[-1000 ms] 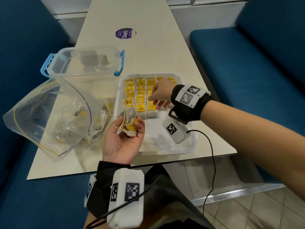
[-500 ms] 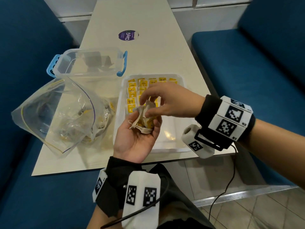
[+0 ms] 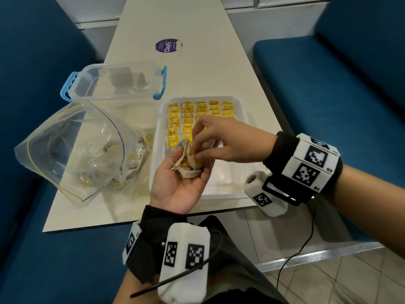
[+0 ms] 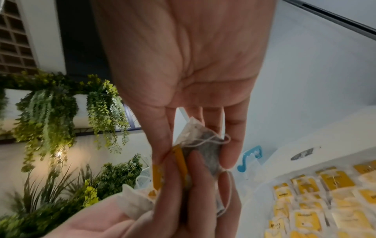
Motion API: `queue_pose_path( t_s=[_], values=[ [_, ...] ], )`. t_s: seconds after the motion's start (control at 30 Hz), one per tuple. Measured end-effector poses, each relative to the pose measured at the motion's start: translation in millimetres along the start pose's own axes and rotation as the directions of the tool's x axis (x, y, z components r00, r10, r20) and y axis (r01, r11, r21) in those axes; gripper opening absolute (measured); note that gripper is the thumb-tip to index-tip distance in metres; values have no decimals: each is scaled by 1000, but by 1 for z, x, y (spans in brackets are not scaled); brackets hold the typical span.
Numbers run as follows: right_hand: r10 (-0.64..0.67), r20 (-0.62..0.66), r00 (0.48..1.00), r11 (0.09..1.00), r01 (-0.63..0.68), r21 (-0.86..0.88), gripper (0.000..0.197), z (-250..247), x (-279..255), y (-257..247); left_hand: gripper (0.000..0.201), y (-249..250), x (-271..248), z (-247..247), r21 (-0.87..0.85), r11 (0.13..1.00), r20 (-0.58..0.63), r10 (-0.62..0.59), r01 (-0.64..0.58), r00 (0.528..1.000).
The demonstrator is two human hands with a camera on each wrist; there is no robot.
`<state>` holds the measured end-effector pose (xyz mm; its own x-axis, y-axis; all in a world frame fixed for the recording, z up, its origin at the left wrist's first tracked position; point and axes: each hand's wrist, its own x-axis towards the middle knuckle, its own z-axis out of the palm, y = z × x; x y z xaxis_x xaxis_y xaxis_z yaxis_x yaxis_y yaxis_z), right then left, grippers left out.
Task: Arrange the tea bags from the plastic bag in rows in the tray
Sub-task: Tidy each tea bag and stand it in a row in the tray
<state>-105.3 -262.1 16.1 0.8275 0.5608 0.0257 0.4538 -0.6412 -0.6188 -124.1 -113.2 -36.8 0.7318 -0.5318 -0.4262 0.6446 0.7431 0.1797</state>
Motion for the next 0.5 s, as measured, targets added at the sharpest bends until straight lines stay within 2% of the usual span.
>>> queue_pose_path(
  t_s=[0.2,0.33,0.5],
  values=[
    [27,-3,1000,996,-26,80,12,-1,1,4,40,1,-1,1,-39,999,-15,-10,9,1000],
    [34,-4,999,977,-33,212,4,1,0,4,47,1,-1,1,-6,1000,-34,1,-1,999],
    [81,-27,996,956,-70,284,9,4,2,5,39,0,-1,1,-29,1000,-33,-7,6,999]
  ],
)
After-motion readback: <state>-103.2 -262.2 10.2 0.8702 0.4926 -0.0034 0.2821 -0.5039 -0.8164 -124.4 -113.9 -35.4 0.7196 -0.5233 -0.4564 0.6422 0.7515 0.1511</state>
